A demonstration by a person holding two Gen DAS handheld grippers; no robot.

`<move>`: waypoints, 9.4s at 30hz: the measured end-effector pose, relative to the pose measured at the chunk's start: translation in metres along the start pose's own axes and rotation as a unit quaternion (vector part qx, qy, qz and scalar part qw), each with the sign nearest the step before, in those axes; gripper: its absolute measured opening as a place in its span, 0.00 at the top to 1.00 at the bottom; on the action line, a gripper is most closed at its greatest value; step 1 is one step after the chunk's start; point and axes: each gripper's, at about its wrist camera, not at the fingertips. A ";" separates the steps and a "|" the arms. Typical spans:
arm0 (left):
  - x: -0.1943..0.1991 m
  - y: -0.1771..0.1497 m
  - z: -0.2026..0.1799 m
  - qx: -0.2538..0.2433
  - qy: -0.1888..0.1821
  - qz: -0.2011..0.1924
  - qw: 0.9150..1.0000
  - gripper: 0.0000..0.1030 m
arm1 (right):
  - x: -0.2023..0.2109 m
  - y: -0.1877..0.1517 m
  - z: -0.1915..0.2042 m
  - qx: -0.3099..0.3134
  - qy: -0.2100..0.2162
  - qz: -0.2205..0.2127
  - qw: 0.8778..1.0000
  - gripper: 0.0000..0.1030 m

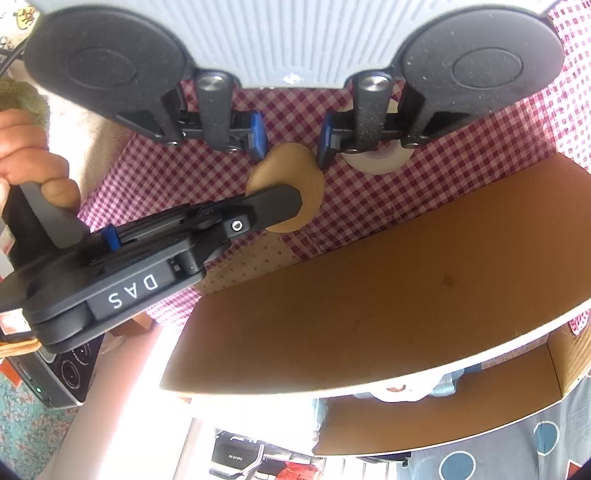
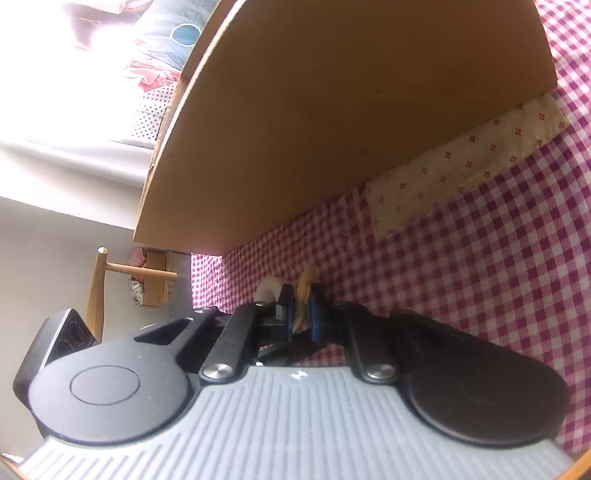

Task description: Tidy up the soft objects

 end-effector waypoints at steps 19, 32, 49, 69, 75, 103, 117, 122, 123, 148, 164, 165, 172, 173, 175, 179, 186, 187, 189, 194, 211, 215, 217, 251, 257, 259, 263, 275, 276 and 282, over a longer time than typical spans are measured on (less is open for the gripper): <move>0.090 0.027 0.061 0.128 0.000 -0.156 0.979 0.14 | 0.075 0.123 0.115 0.202 -0.066 -0.055 0.976 0.94; 0.082 -0.006 0.105 0.196 0.014 -0.120 0.973 0.13 | -0.035 0.183 0.068 0.154 -0.199 0.122 0.960 0.69; 0.078 -0.018 0.101 0.189 0.015 -0.095 0.977 0.13 | -0.036 0.189 0.067 0.141 -0.226 0.118 0.957 0.53; 0.022 -0.026 0.029 0.011 0.063 -0.003 0.998 0.40 | -0.009 0.030 0.113 0.247 -0.122 0.098 0.956 0.67; 0.014 -0.028 0.019 -0.006 0.089 -0.009 0.996 0.49 | -0.054 0.023 0.117 0.304 -0.155 0.138 0.930 0.78; 0.078 0.126 -0.003 -0.046 0.009 -0.117 0.992 0.54 | 0.070 0.093 0.185 0.355 -0.124 -0.014 0.927 0.84; -0.058 0.186 0.013 0.002 -0.060 0.059 0.996 0.54 | 0.042 0.192 0.099 0.298 -0.222 0.118 0.921 0.85; -0.076 0.191 0.013 0.015 -0.073 0.088 0.993 0.54 | 0.030 0.201 0.086 0.312 -0.236 0.140 0.910 0.85; -0.080 0.193 0.011 0.017 -0.074 0.095 0.993 0.54 | 0.029 0.202 0.084 0.314 -0.238 0.144 0.908 0.85; 0.082 0.160 0.031 0.025 0.049 -0.098 0.994 0.00 | 0.117 0.174 0.130 0.308 -0.152 -0.058 0.937 0.26; 0.137 0.094 0.050 0.116 0.217 -0.142 0.959 0.00 | 0.121 0.037 0.175 0.282 -0.187 -0.237 0.911 0.01; 0.135 0.092 0.050 0.112 0.219 -0.141 0.959 0.00 | 0.117 0.034 0.175 0.278 -0.200 -0.242 0.908 0.01; 0.123 0.084 0.050 0.128 0.225 -0.144 0.955 0.00 | 0.083 0.022 0.170 0.247 -0.290 -0.248 0.890 0.01; 0.122 0.084 0.051 0.132 0.222 -0.141 0.956 0.00 | 0.079 0.021 0.170 0.247 -0.293 -0.247 0.890 0.01; 0.119 0.084 0.051 0.139 0.217 -0.132 0.957 0.00 | 0.069 0.021 0.170 0.250 -0.303 -0.237 0.889 0.01; 0.115 0.084 0.052 0.155 0.212 -0.120 0.957 0.00 | 0.051 0.026 0.172 0.265 -0.313 -0.219 0.885 0.01; 0.112 0.082 0.053 0.160 0.215 -0.112 0.957 0.00 | 0.032 0.035 0.167 0.267 -0.324 -0.196 0.886 0.01; 0.112 0.082 0.053 0.160 0.216 -0.113 0.957 0.00 | 0.031 0.036 0.165 0.265 -0.322 -0.194 0.888 0.01; 0.111 0.082 0.053 0.159 0.217 -0.112 0.956 0.00 | 0.029 0.037 0.162 0.262 -0.321 -0.192 0.890 0.01; 0.110 0.084 0.052 0.156 0.222 -0.109 0.956 0.01 | 0.027 0.037 0.159 0.263 -0.327 -0.191 0.887 0.01; 0.103 0.085 0.054 0.157 0.223 -0.097 0.957 0.05 | 0.022 0.037 0.154 0.266 -0.337 -0.186 0.884 0.01; 0.103 0.085 0.054 0.157 0.223 -0.097 0.957 0.05 | 0.022 0.038 0.153 0.267 -0.338 -0.186 0.883 0.01; 0.103 0.085 0.054 0.157 0.223 -0.097 0.957 0.05 | 0.022 0.037 0.153 0.266 -0.338 -0.186 0.883 0.01; 0.101 0.085 0.053 0.159 0.225 -0.093 0.957 0.06 | 0.023 0.036 0.152 0.256 -0.341 -0.184 0.885 0.01; 0.101 0.085 0.053 0.159 0.225 -0.092 0.957 0.06 | 0.023 0.036 0.151 0.254 -0.341 -0.182 0.887 0.01; 0.101 0.085 0.053 0.159 0.225 -0.093 0.957 0.06 | 0.022 0.035 0.150 0.252 -0.340 -0.181 0.888 0.01; 0.101 0.085 0.053 0.159 0.225 -0.092 0.957 0.06 | 0.022 0.035 0.150 0.253 -0.341 -0.182 0.887 0.01; 0.101 0.084 0.053 0.160 0.224 -0.092 0.957 0.06 | 0.022 0.036 0.151 0.251 -0.340 -0.180 0.888 0.01; 0.101 0.084 0.053 0.160 0.224 -0.091 0.957 0.06 | 0.022 0.036 0.151 0.251 -0.340 -0.180 0.888 0.01; 0.101 0.084 0.054 0.161 0.223 -0.091 0.957 0.06 | 0.022 0.036 0.151 0.250 -0.340 -0.179 0.889 0.01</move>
Point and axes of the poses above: each gripper's, at about its wrist camera, not at the fingertips, and x roughly against the way its jaws point, z to its left, y to its top, and after that the axes turned 5 degrees about x, right-handed
